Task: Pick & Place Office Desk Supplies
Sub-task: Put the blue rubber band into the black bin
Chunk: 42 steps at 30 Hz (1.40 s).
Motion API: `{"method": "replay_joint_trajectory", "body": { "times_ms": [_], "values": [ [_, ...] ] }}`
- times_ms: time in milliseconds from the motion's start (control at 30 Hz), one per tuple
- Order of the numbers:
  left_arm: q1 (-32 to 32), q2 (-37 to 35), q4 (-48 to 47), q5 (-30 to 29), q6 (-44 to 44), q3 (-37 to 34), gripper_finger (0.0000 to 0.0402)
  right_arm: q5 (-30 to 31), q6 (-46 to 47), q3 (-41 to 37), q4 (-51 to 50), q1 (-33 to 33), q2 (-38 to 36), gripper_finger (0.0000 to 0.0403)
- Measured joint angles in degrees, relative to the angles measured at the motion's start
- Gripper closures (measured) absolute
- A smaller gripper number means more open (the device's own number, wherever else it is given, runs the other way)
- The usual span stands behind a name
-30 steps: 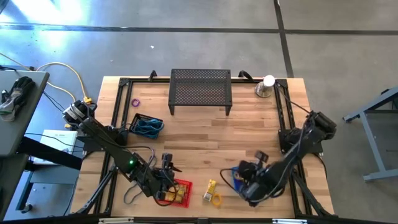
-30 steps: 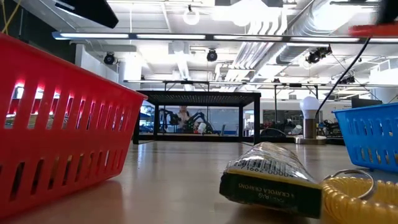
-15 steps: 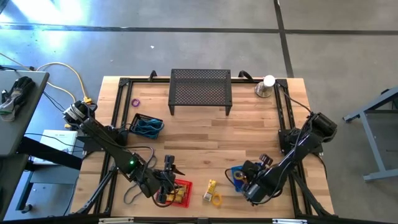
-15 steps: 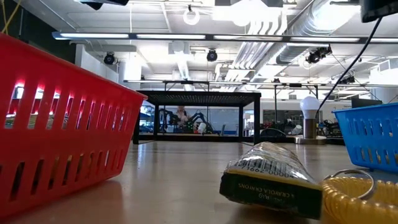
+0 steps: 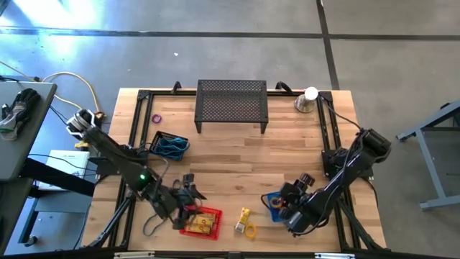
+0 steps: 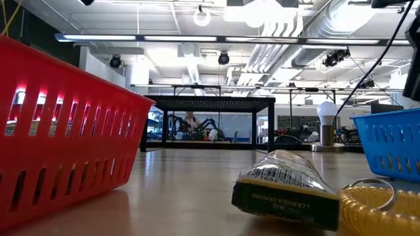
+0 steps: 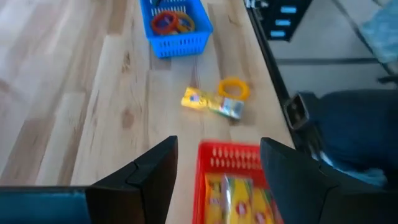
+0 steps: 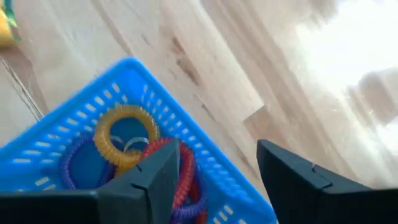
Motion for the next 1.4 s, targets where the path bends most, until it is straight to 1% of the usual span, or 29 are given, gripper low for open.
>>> {"method": "replay_joint_trajectory", "body": {
  "times_ms": [100, 167, 333, 400, 467, 567, 700, 833, 1000, 1100, 1200, 1333, 1400],
  "values": [
    [0.2, -4.5, -8.7, 3.2, -2.2, 0.0, 0.0184, 2.7, 0.0, 0.0, 0.4, 0.4, -1.5, 0.0195],
    [0.2, -7.0, -15.9, 4.2, -6.4, 0.0, 0.0185, 5.0, 0.1, 0.0, 1.4, 0.8, -2.4, 0.0195],
    [-0.2, -10.2, -36.0, 4.2, -25.4, -0.3, 0.0185, 10.3, -1.4, 0.1, 4.8, 1.8, -3.3, 0.0195],
    [-0.7, -10.1, -41.5, 3.7, -32.8, -1.5, 0.0185, 11.3, -4.2, 0.1, 6.2, 2.1, -3.3, 0.0195],
    [-0.8, -9.8, -43.9, 3.8, -37.6, -3.2, 0.0185, 12.5, -7.0, 0.1, 8.1, 2.3, -3.3, 0.0195],
    [-0.5, -9.8, -44.1, 5.7, -42.2, -5.9, 0.0185, 13.7, -10.4, 0.1, 11.3, 2.3, -3.3, 0.0195],
    [0.6, -9.8, -43.3, 8.5, -45.0, -8.6, 0.0185, 13.8, -15.0, 0.1, 15.0, 2.3, -3.3, 0.0195],
    [2.9, -9.8, -40.7, 12.6, -41.8, -11.7, 0.0186, 13.5, -16.6, 0.1, 17.5, 2.3, -3.3, 0.0195],
    [6.9, -9.8, -33.4, 18.6, -36.0, -16.1, 0.0186, 13.4, -16.6, 0.1, 18.4, 2.3, -3.3, 0.0195],
    [9.1, -9.8, -31.2, 18.8, -34.7, -18.4, 0.0186, 13.4, -16.6, 0.1, 19.1, 2.3, -3.3, 0.0195],
    [10.9, -9.8, -30.3, 18.8, -36.3, -20.1, 0.0186, 13.4, -16.6, 0.1, 19.5, 2.3, -3.3, 0.0195],
    [12.2, -9.8, -26.2, 18.8, -36.7, -22.2, 0.0186, 13.4, -16.6, 0.1, 19.8, 2.3, -3.3, 0.0195],
    [12.5, -9.8, -23.7, 18.8, -38.9, -23.5, 0.0186, 13.4, -16.7, 0.1, 19.9, 2.2, -3.3, 0.0195]
  ]
}}
